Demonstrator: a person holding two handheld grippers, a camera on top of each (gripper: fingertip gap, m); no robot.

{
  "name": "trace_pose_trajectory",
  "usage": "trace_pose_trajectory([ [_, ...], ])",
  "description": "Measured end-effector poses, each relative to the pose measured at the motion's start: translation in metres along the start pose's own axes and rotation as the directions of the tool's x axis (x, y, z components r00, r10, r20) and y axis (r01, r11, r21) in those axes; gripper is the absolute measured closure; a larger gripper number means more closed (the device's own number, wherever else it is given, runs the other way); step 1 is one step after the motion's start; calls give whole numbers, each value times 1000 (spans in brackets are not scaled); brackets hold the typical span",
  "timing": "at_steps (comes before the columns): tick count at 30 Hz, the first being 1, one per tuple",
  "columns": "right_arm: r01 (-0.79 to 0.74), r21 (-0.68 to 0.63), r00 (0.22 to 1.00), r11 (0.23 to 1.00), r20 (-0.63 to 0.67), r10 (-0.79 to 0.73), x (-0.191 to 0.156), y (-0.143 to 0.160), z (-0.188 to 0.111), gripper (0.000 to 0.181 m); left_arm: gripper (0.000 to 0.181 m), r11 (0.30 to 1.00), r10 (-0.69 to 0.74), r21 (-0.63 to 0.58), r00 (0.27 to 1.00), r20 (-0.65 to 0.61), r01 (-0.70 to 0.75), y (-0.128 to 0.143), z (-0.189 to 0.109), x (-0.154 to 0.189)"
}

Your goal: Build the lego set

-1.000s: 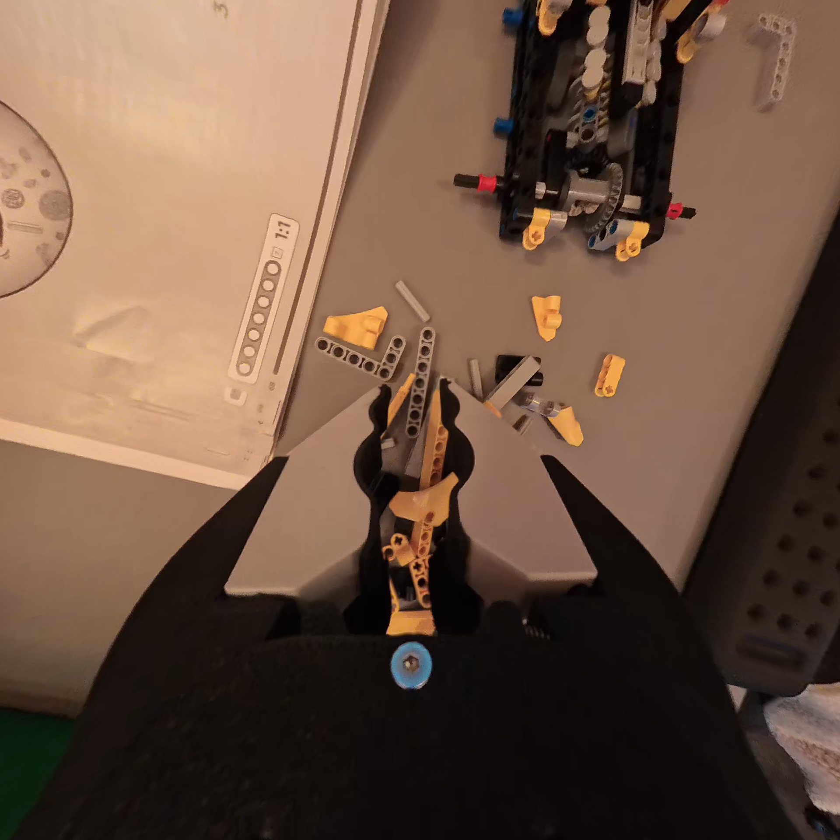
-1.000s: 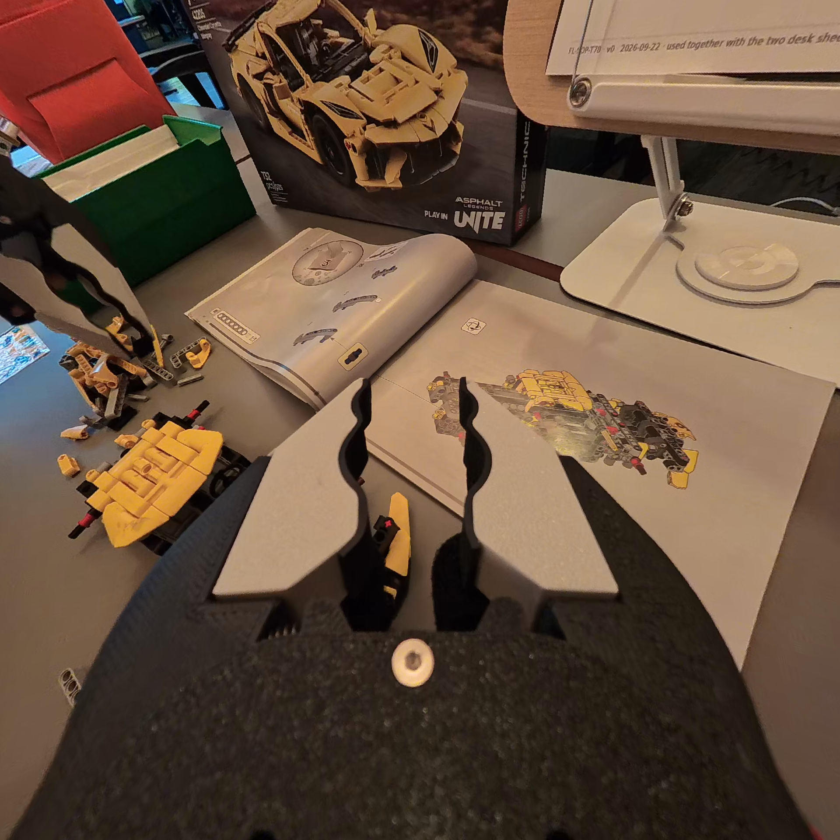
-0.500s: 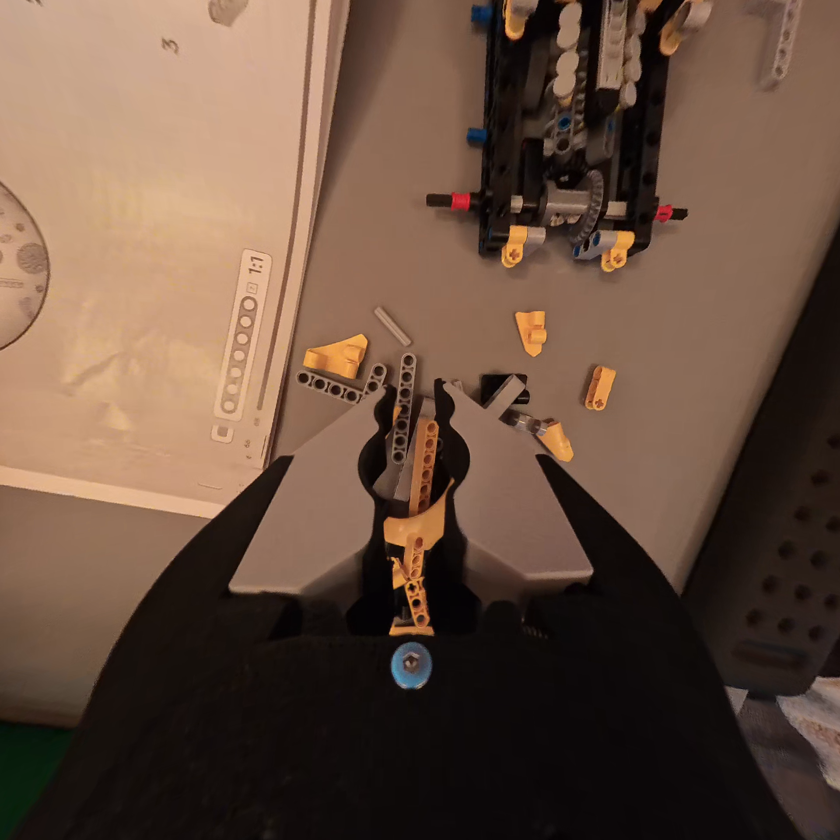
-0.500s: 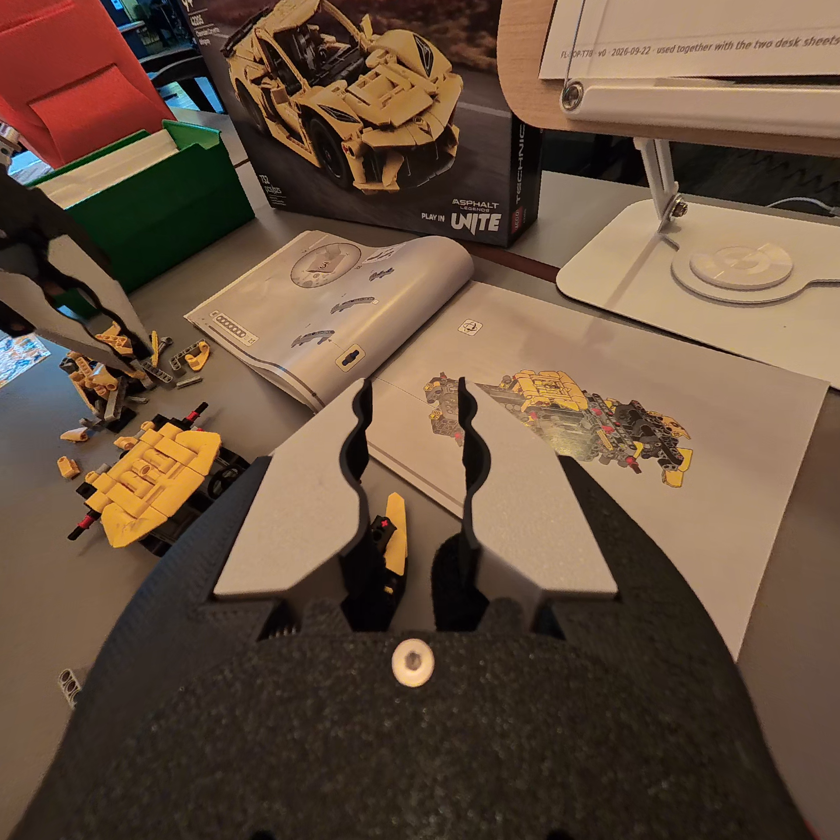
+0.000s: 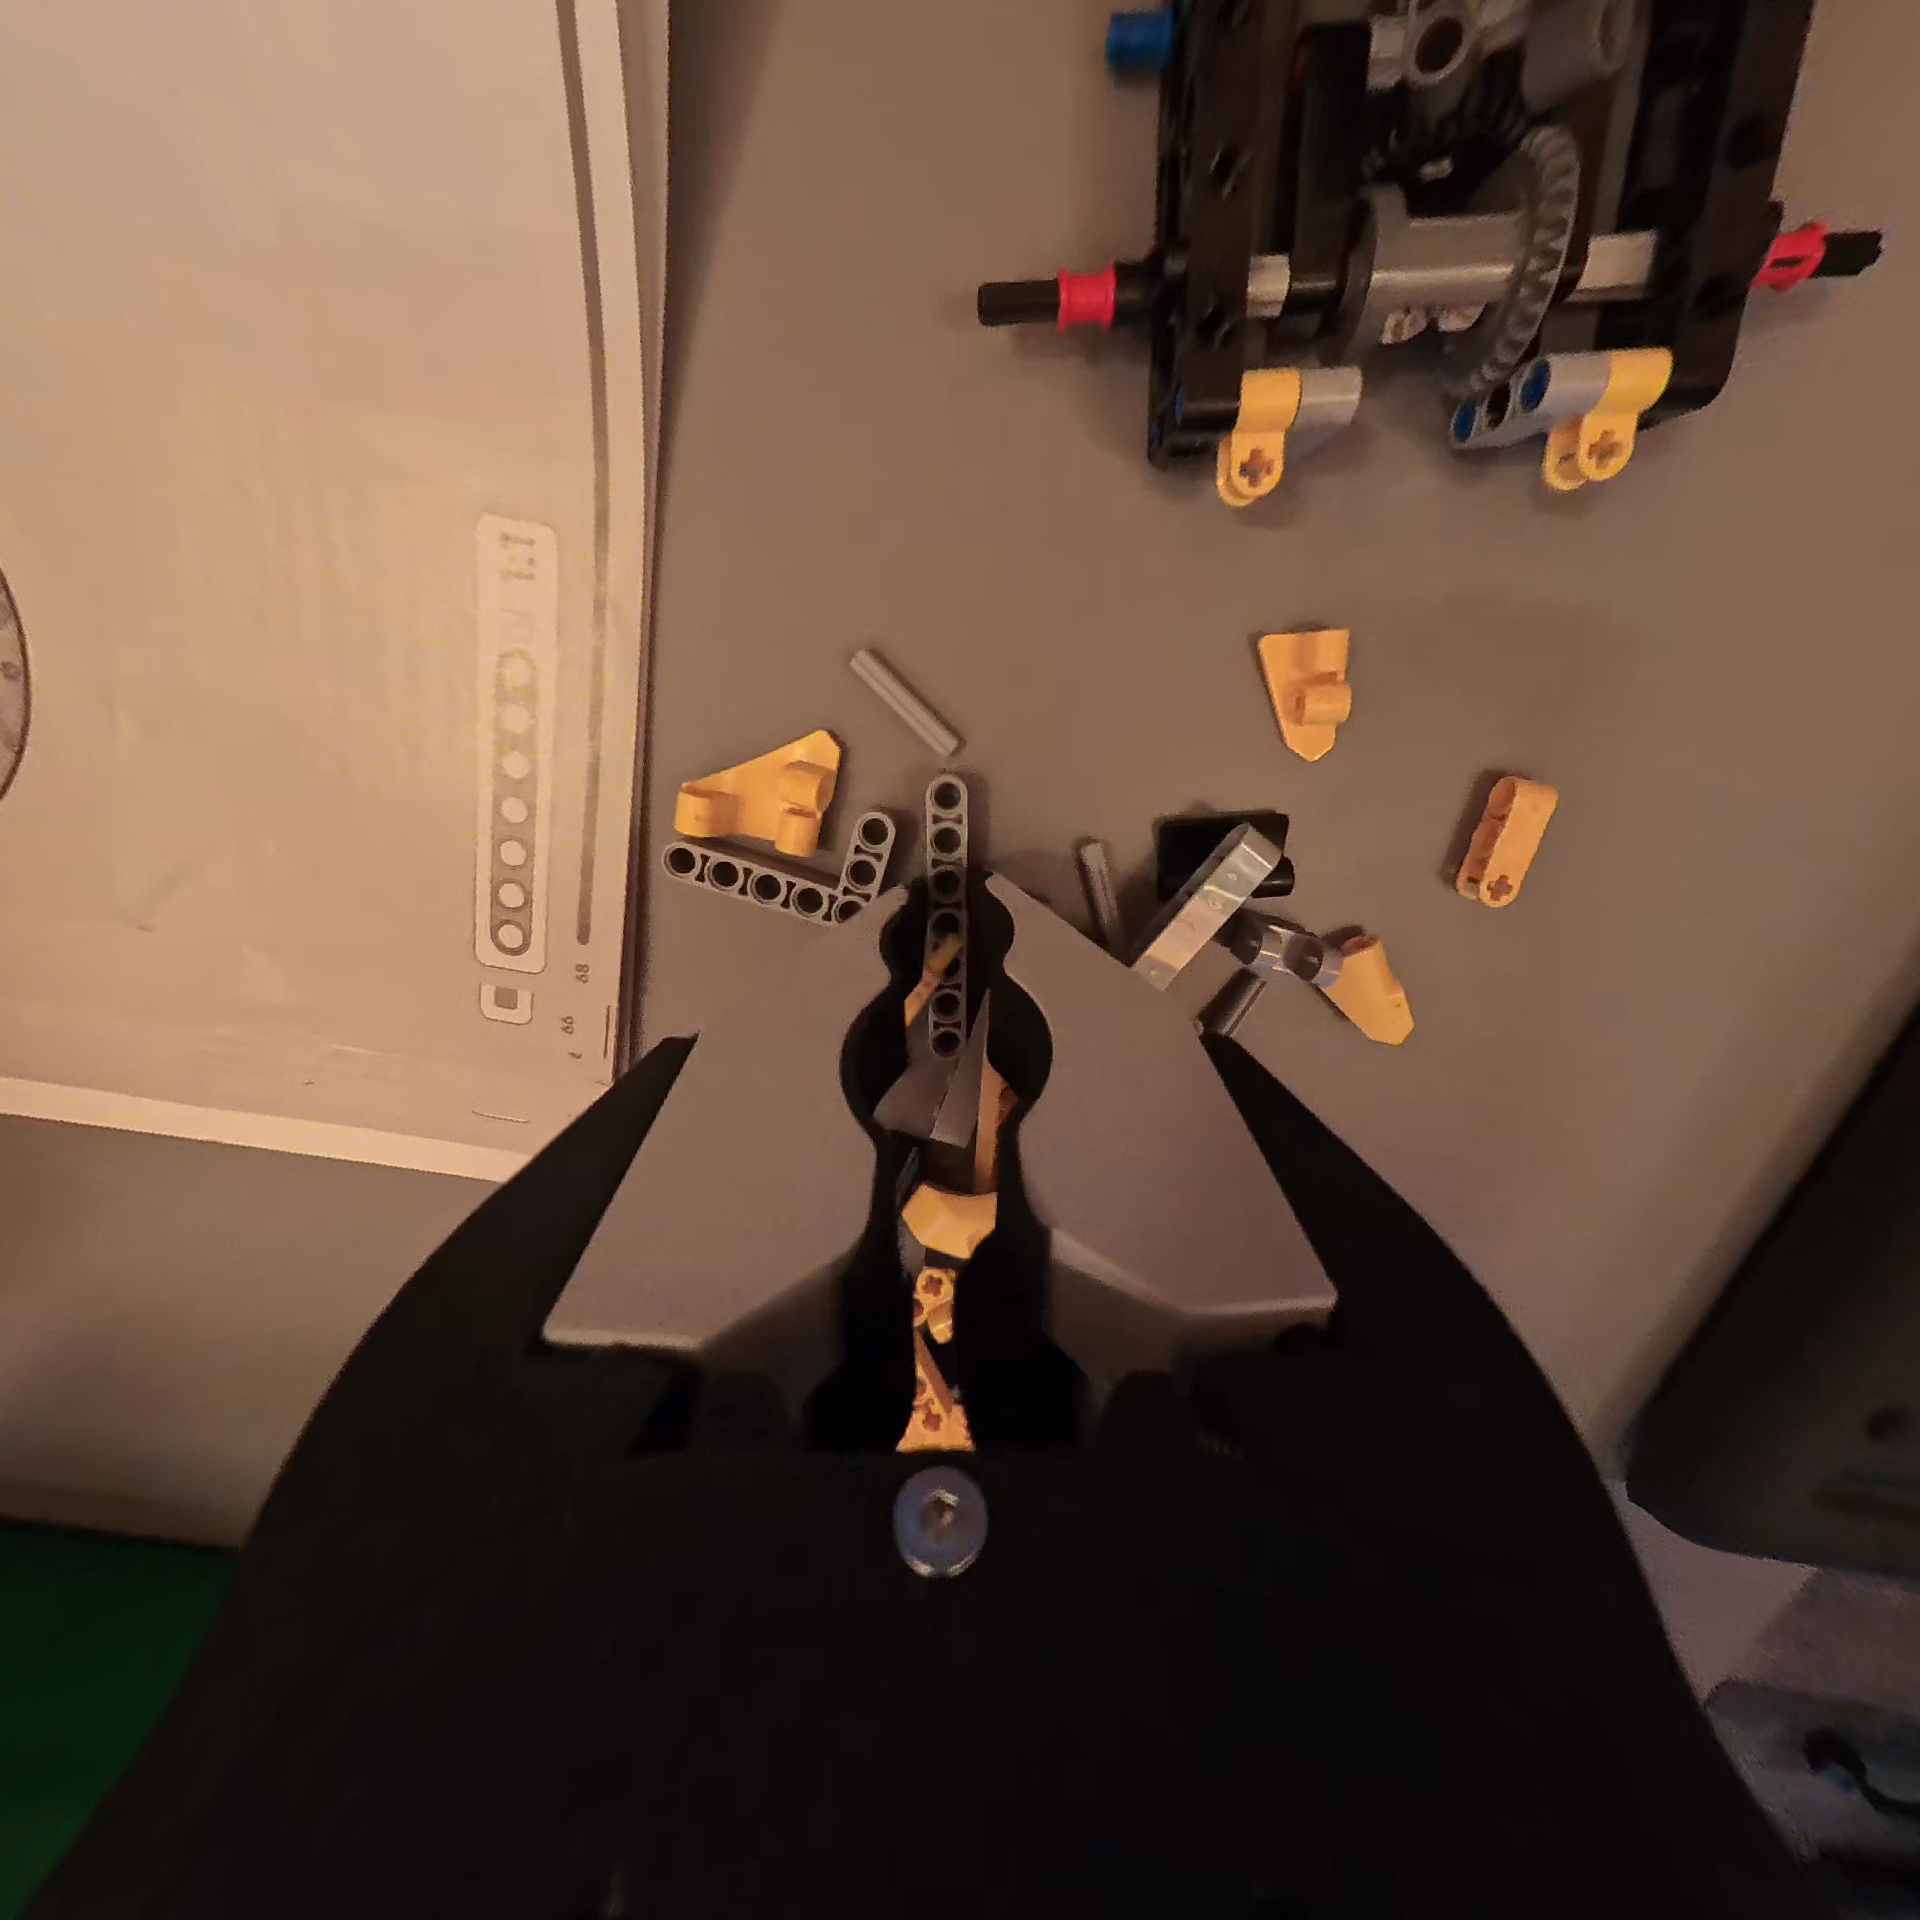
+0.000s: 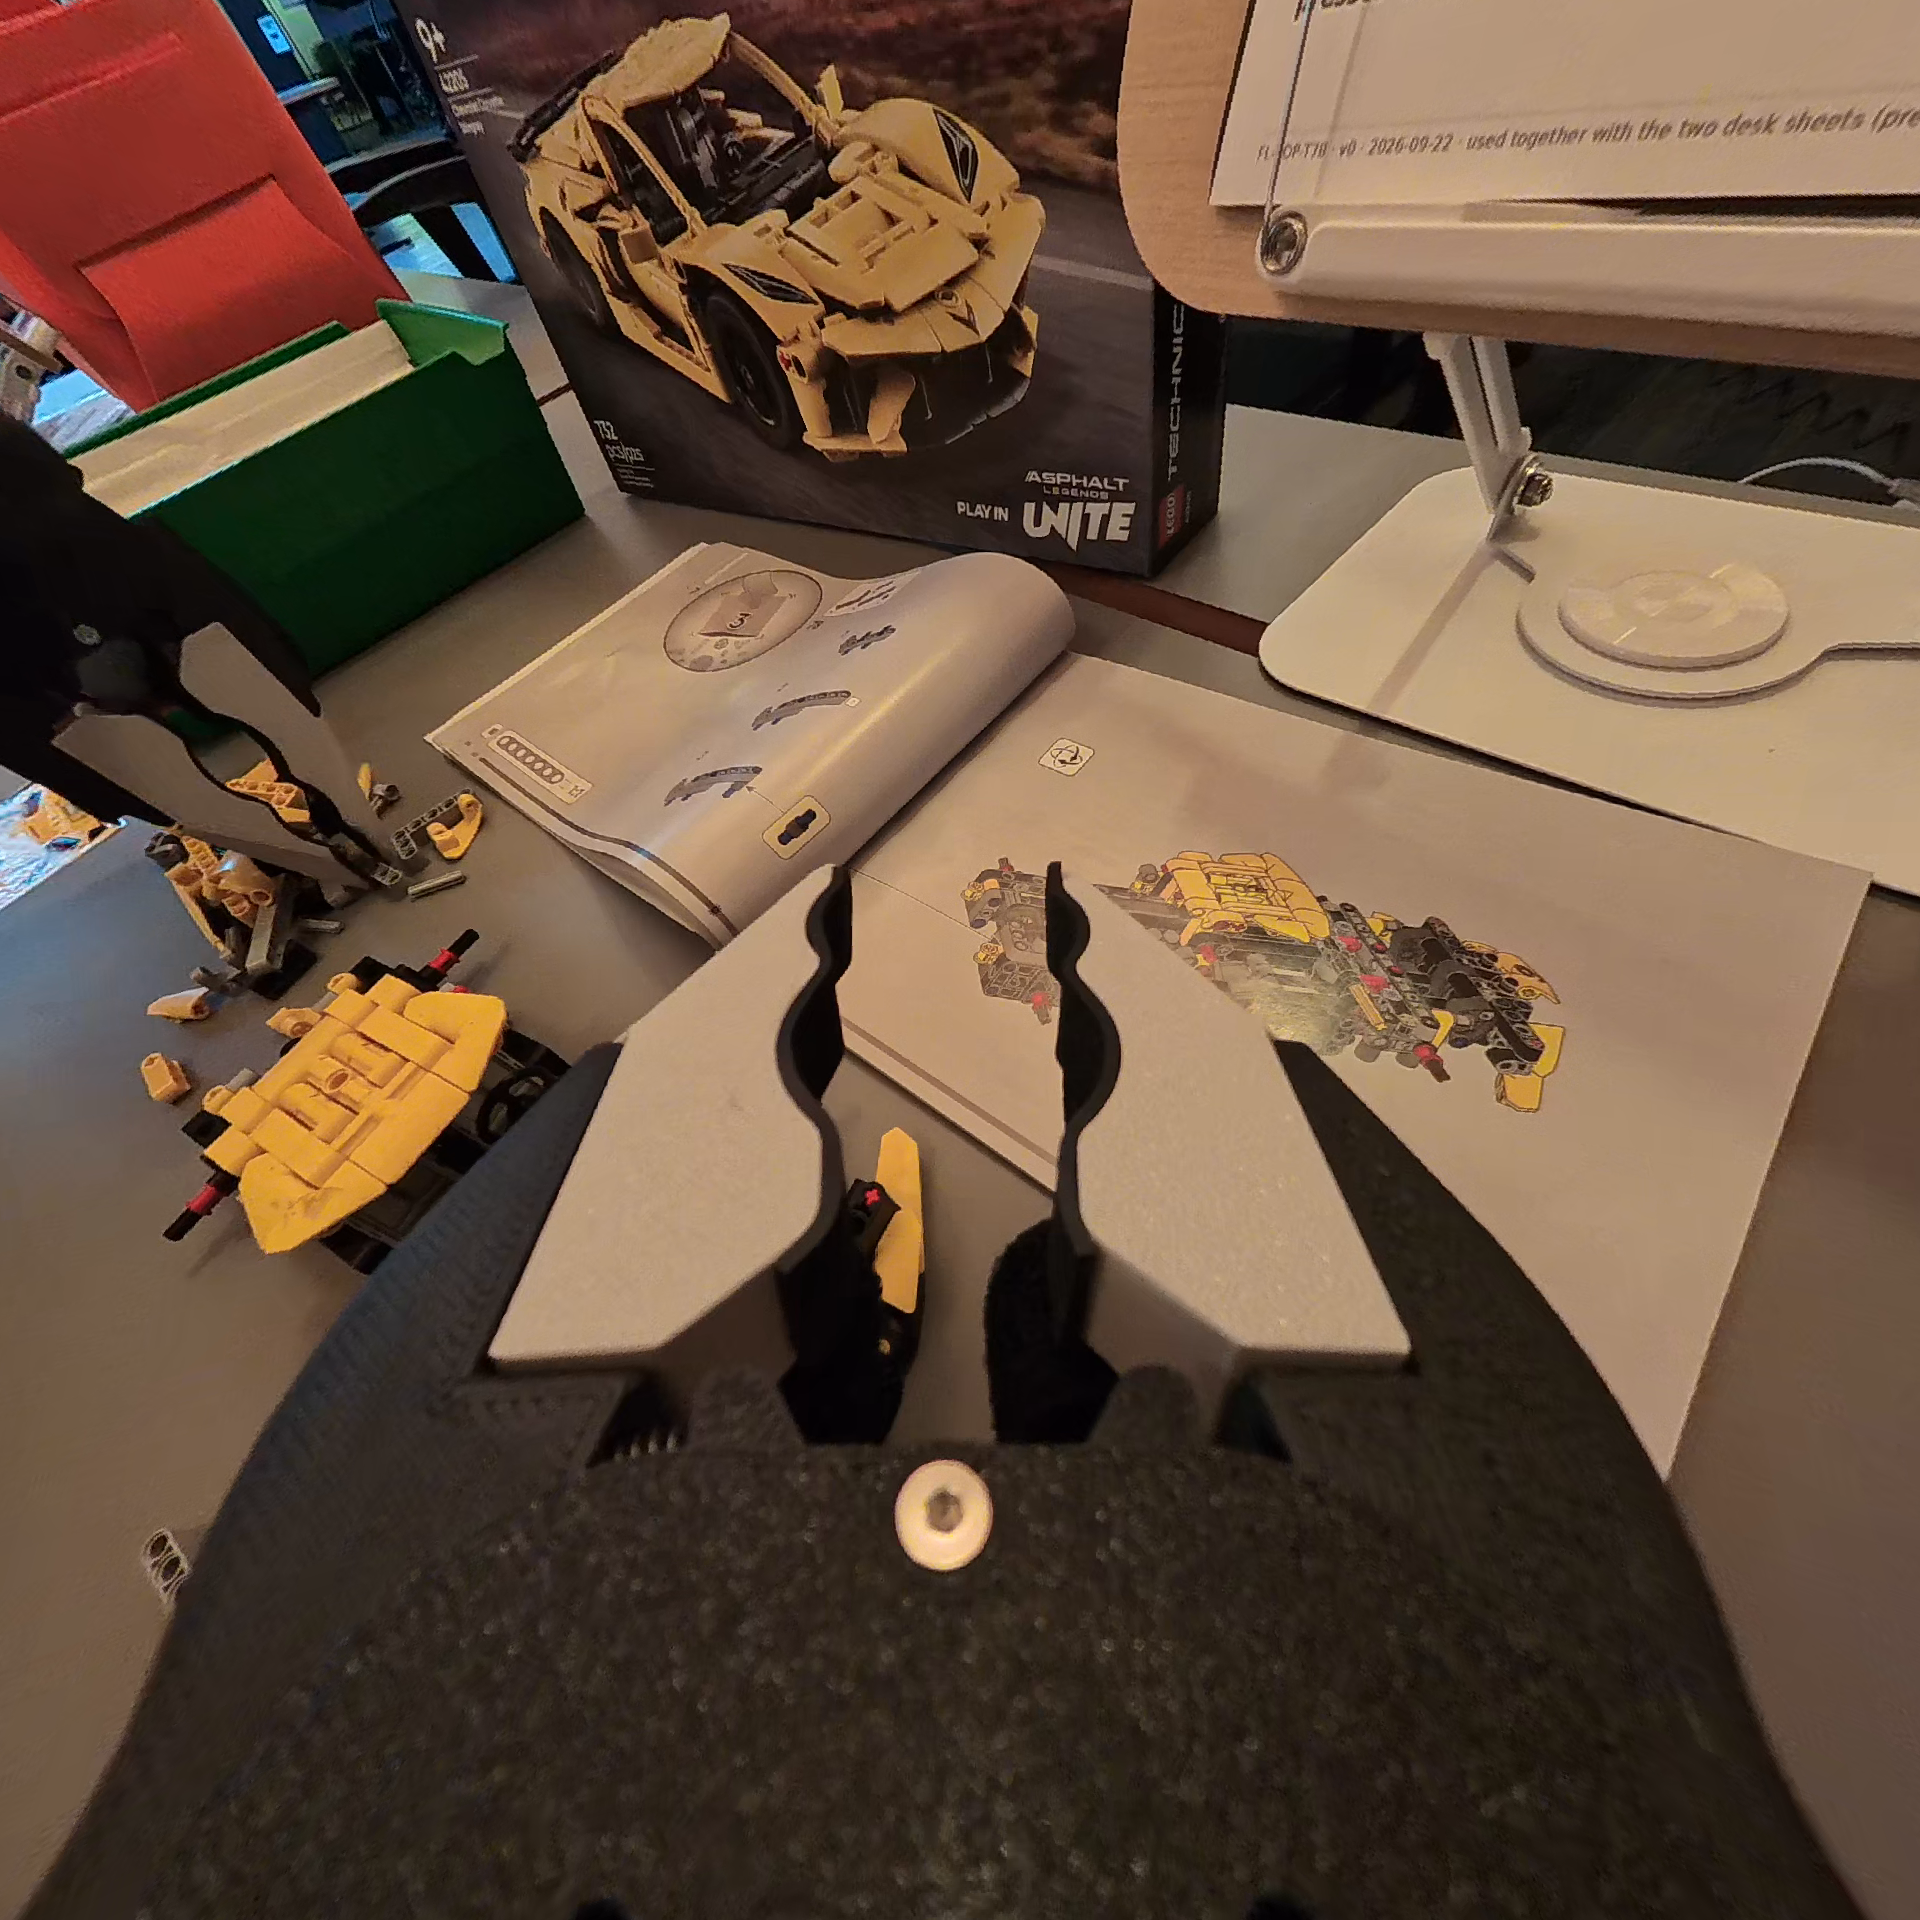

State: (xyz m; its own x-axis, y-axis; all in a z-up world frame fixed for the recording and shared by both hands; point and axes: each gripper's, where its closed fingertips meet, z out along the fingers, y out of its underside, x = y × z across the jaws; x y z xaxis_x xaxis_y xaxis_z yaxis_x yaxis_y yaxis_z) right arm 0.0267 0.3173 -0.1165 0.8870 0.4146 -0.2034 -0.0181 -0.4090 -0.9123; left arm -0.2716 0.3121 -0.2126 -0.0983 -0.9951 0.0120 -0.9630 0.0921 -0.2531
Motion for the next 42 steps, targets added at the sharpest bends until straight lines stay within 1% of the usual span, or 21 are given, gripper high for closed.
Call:
trace_pose_trajectory([
  [3, 0, 3, 1000, 1000, 3, 0, -1, -1, -1, 145, 174, 1000, 16, 4, 1000, 17, -16, -2, -7, -5],
  [5, 0, 6, 1000, 1000, 6, 0, -2, -2, -1, 145, 174, 997, 8, 76, 1000, -8, -7, -16, -24, -6],
  [7, 1, 9, 1000, 1000, 8, -1, -2, -3, -2, 146, 174, 987, 16, 162, 1000, -20, -12, -36, -48, -11],
  [8, 1, 10, 1000, 1000, 9, -1, -3, -4, -2, 146, 174, 982, 23, 186, 1000, 0, -22, -43, -58, -19],
  [9, 0, 11, 1000, 1000, 11, 0, -3, -4, -2, 146, 175, 983, 26, 183, 999, 30, -31, -48, -65, -31],
  [10, 0, 12, 1000, 1000, 13, 0, -4, -4, -2, 146, 174, 988, 30, 147, 998, 53, -38, -47, -66, -43],
  [12, 1, 15, 1000, 1000, 14, -1, -4, -5, -3, 146, 174, 999, 46, 21, 997, 61, -48, -36, -54, -64],
  [13, 1, 16, 1000, 1000, 15, -1, -5, -5, -3, 146, 174, 999, 46, -29, 998, 34, -45, -31, -44, -70],
  [17, 1, 15, 1000, 1000, 17, -1, -5, -5, -4, 146, 175, 994, 27, -103, 996, -85, -36, -29, -15, -76],
  [21, -6, 18, 1000, 1000, 16, 5, -3, -5, -5, 146, 175, 983, 61, -168, 993, -105, -78, -21, -4, -81],
  [24, -14, 20, 1000, 1000, 18, 13, -1, -6, -6, 146, 174, 980, 71, -175, 990, -124, -92, -21, -1, -81],
  [28, -13, 20, 1000, 1000, 15, 13, 0, -6, -6, 146, 175, 983, 68, -161, 987, -147, -92, -27, 0, -77],
  [33, -13, 19, 1000, 1000, 16, 13, 0, -6, -6, 146, 175, 979, 83, -172, 987, -137, -106, -28, 0, -76],
  [42, -13, 12, 1000, 1000, 18, 12, -1, -5, -5, 146, 174, 971, 108, -199, 985, -132, -133, -18, 1, -79],
])
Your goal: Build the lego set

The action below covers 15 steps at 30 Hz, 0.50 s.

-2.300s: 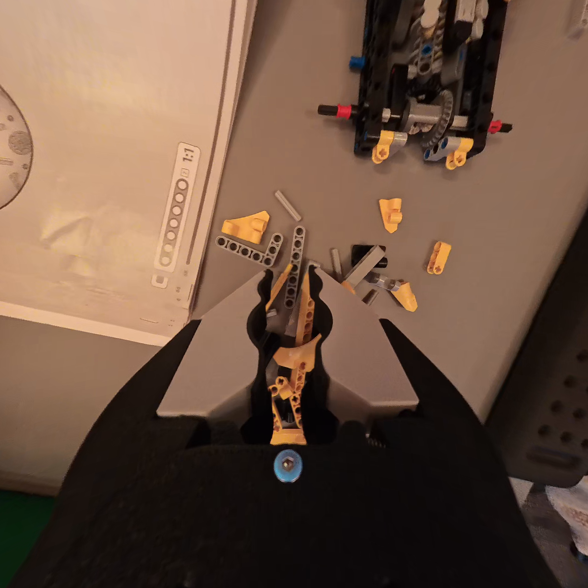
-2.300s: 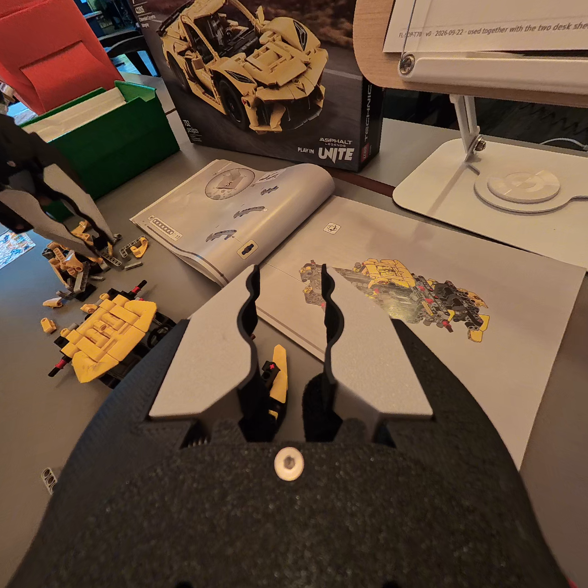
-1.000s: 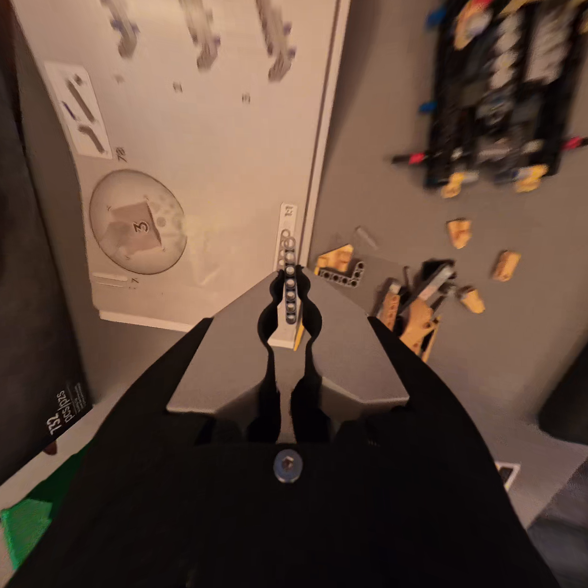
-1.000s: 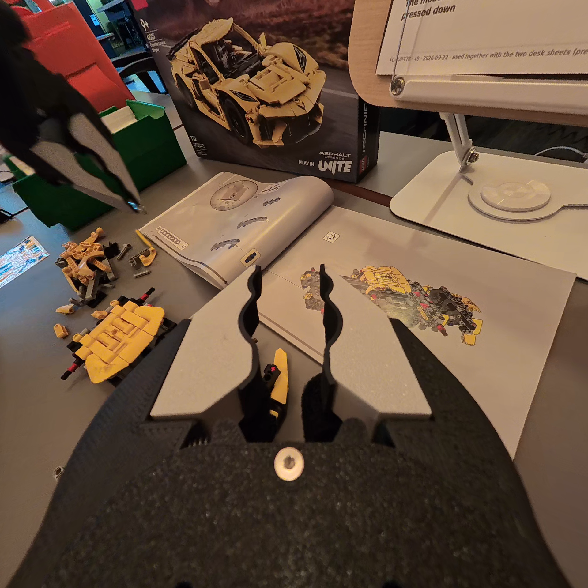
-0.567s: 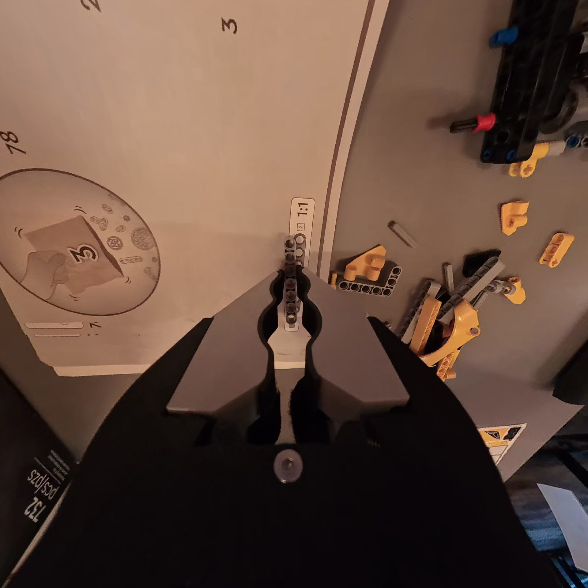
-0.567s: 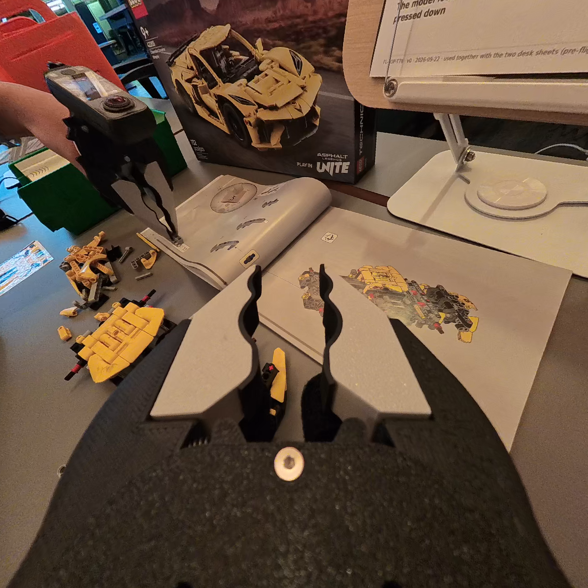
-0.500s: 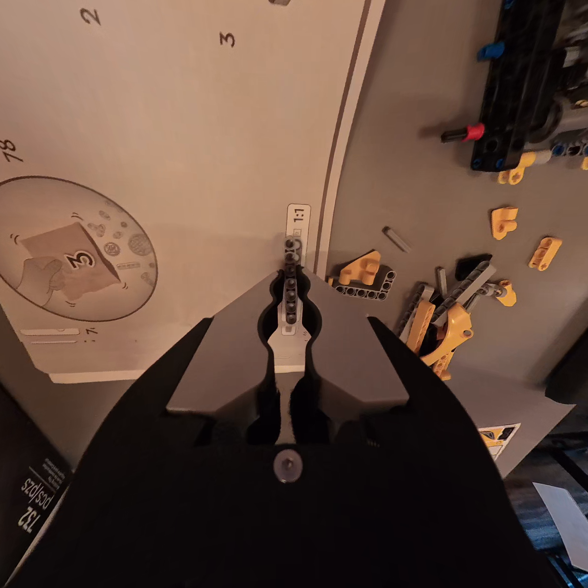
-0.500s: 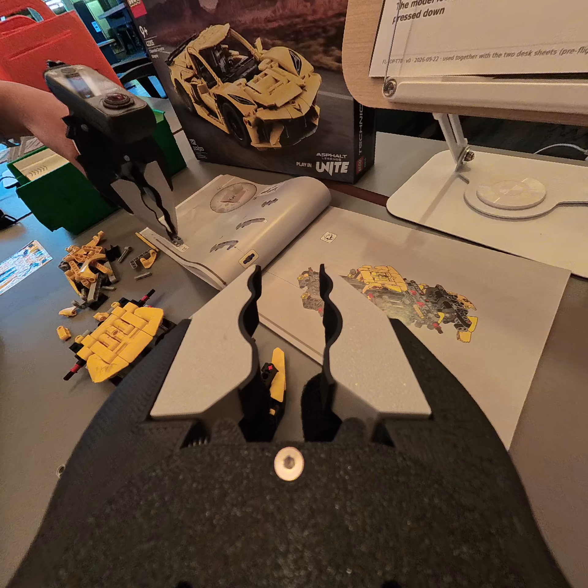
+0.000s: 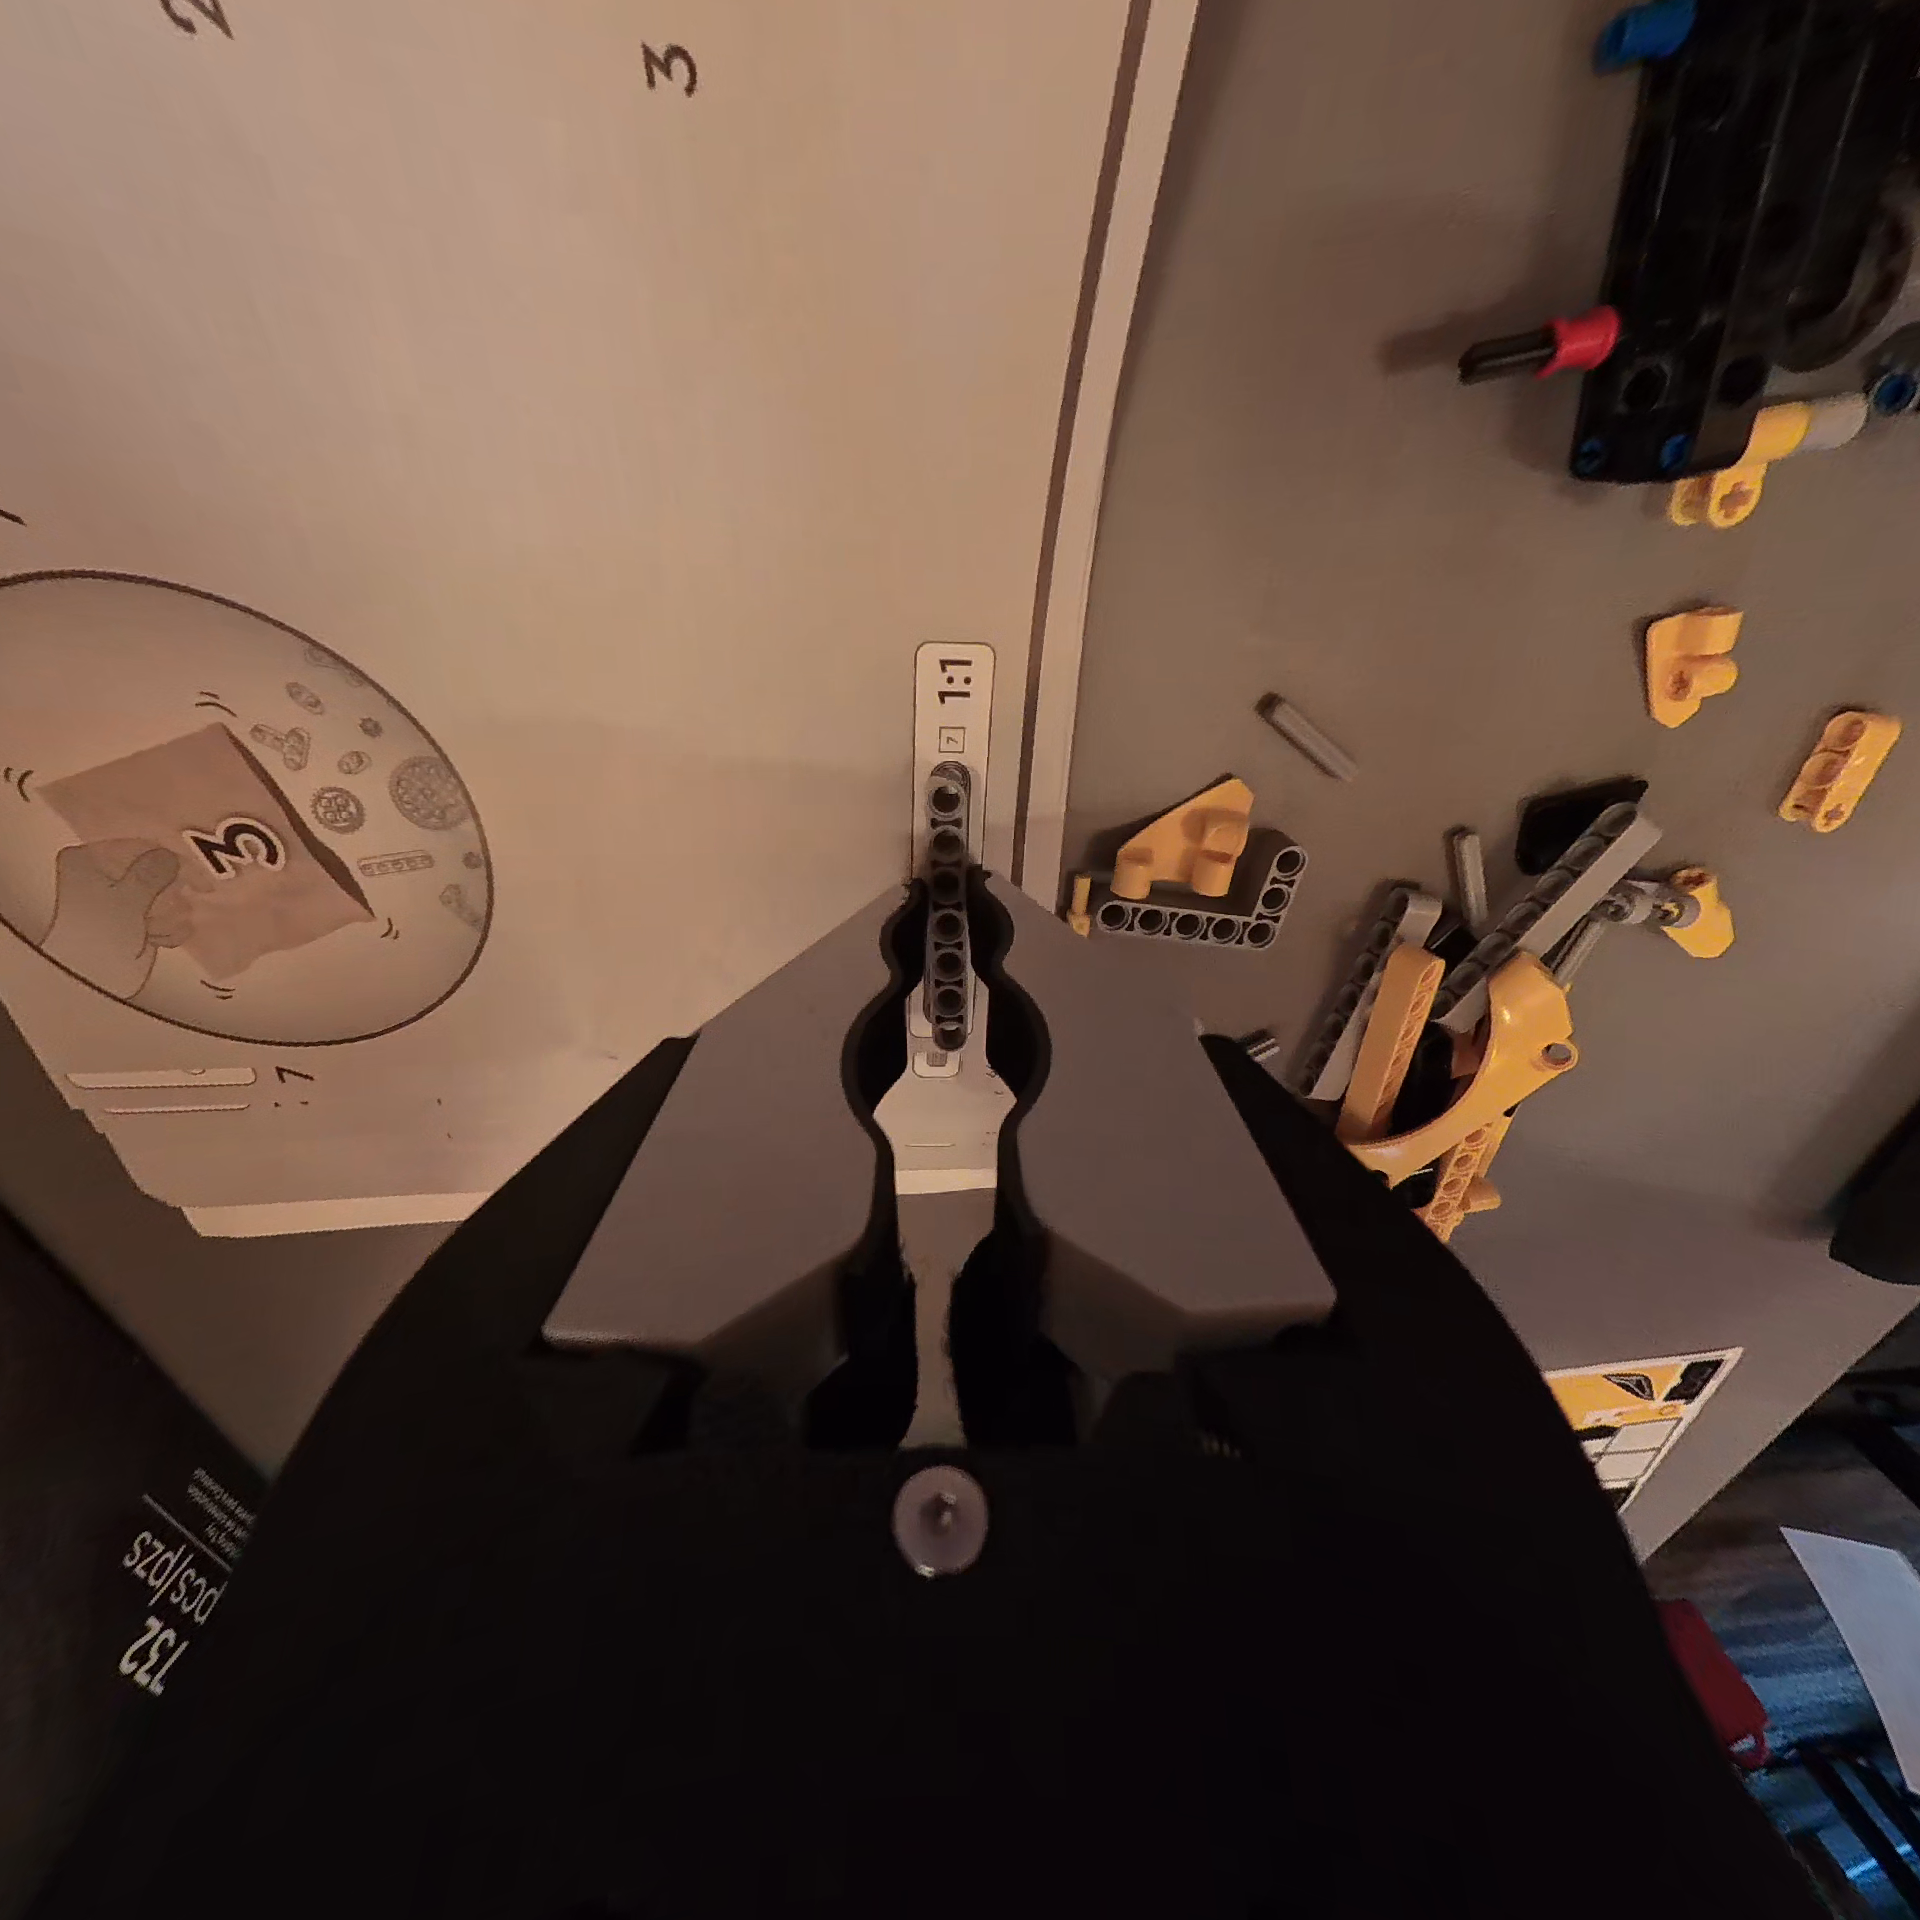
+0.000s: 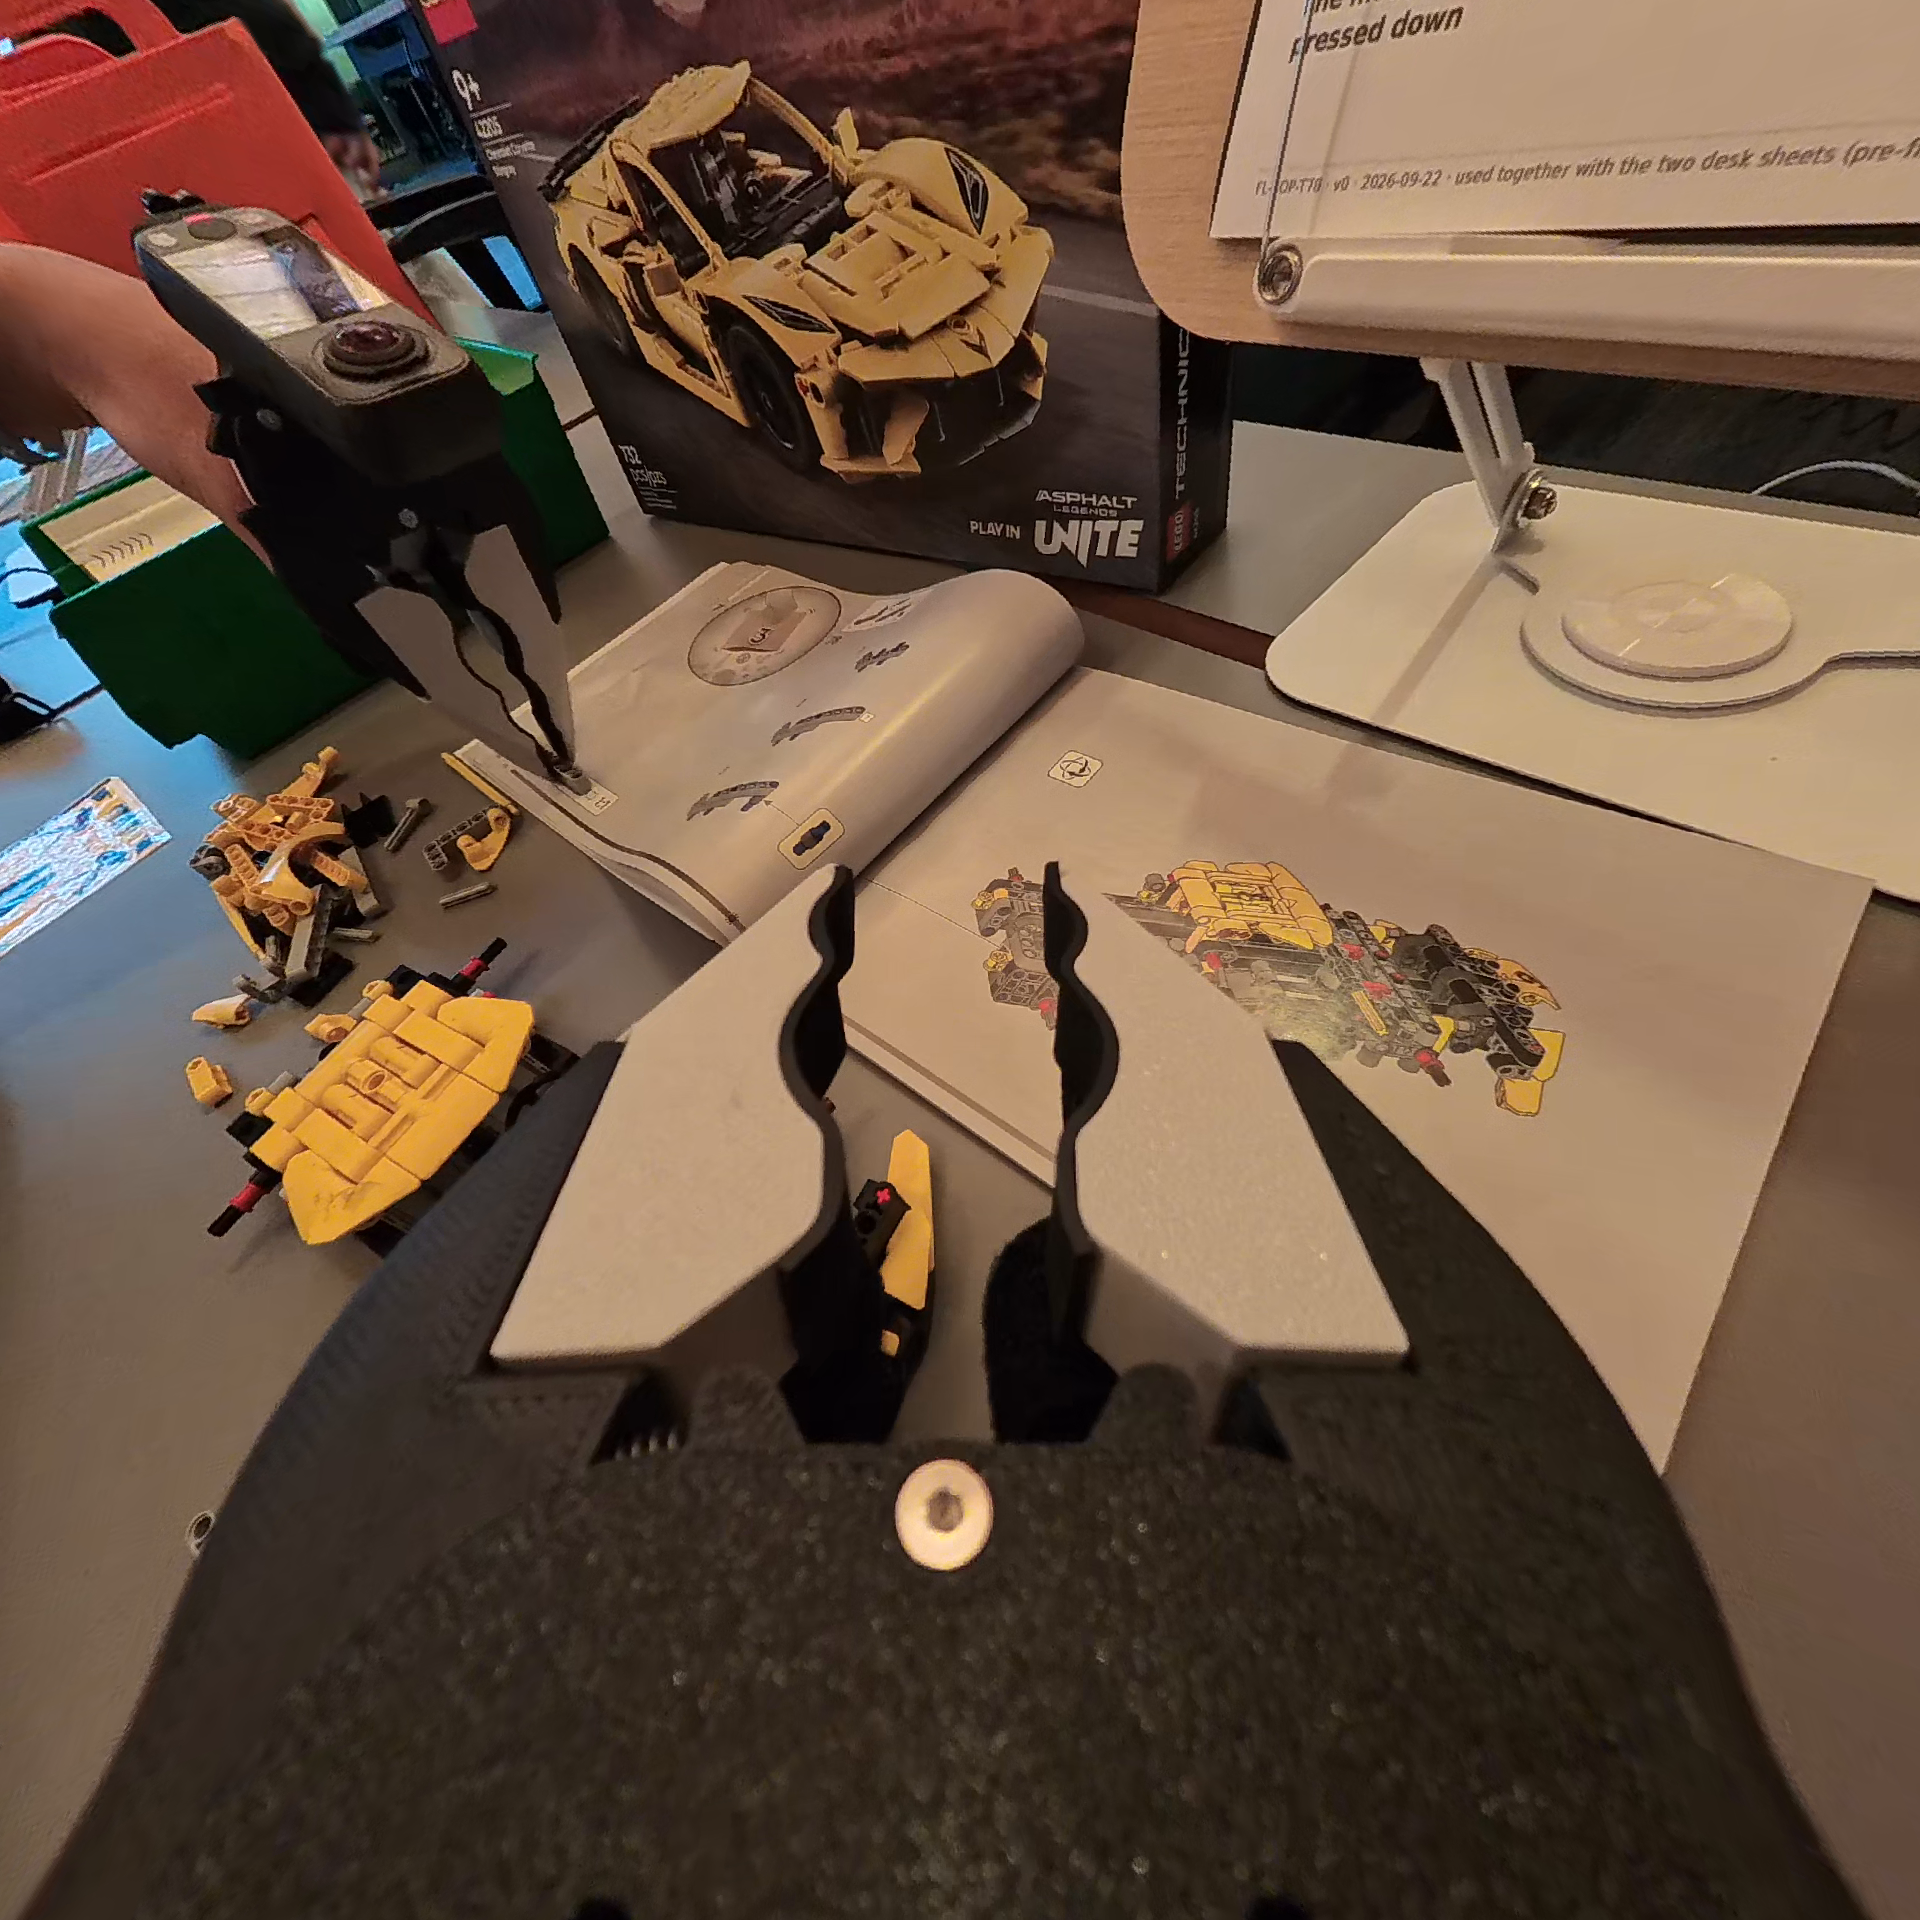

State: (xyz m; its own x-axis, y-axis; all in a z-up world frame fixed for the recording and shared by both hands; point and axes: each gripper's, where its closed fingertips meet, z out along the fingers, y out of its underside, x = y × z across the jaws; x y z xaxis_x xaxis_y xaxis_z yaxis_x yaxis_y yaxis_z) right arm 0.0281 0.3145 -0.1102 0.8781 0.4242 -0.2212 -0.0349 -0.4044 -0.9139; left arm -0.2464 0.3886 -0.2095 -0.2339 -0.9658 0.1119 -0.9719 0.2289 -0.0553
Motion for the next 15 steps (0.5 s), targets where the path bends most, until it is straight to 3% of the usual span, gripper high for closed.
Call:
trace_pose_trajectory([
  [15, 2, -15, 1000, 1000, 2, -2, 0, 3, 2, 146, 174, 997, 69, -44, 998, 6, -68, 0, 2, -1],
])
